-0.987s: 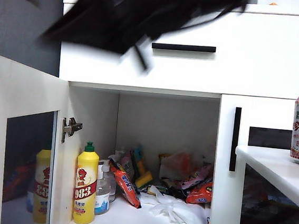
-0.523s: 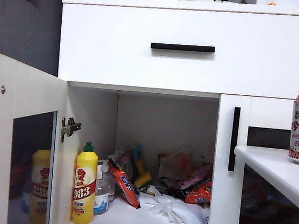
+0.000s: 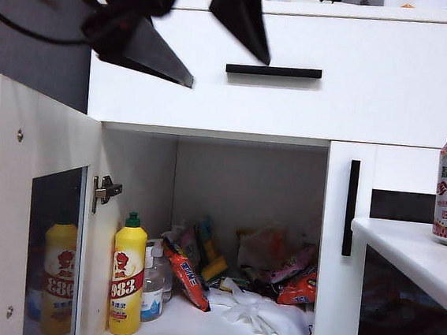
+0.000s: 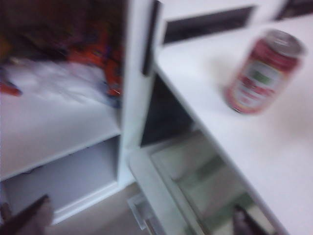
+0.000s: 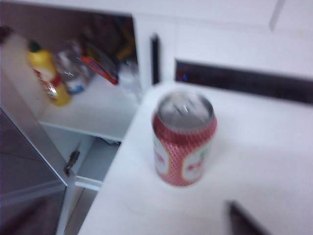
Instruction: Open the left door of the white cabinet, pick up a can of beverage from the table on the right, place it inside the cabinet, and finally close the cabinet door.
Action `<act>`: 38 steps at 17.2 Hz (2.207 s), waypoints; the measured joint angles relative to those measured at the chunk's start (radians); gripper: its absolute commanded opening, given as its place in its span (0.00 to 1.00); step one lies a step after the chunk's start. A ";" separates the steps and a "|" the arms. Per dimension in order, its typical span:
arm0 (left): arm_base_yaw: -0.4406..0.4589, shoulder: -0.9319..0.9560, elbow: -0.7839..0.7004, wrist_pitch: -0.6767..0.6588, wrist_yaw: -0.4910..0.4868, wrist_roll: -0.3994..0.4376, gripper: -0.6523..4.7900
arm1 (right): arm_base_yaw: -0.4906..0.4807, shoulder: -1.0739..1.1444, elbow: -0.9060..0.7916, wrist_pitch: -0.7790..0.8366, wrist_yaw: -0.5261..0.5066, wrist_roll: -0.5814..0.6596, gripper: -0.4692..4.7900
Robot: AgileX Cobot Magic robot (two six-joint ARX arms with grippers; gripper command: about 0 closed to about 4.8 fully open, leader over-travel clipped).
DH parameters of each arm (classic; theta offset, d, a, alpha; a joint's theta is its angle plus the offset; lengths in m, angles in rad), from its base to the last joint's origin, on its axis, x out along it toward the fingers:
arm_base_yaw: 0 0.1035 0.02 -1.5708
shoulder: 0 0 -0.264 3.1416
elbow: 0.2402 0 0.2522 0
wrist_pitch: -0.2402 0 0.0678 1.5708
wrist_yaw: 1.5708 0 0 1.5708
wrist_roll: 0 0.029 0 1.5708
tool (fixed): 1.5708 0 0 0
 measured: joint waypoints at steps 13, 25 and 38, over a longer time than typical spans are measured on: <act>0.000 0.010 0.000 -0.029 -0.025 0.024 1.00 | 0.000 0.391 -0.159 0.563 0.171 0.196 1.00; 0.000 0.010 0.000 -0.047 -0.046 0.035 1.00 | 0.001 0.556 -0.328 0.859 0.290 0.151 1.00; 0.000 0.010 0.000 -0.092 -0.051 0.035 1.00 | 0.001 0.871 -0.379 1.318 0.231 -0.010 1.00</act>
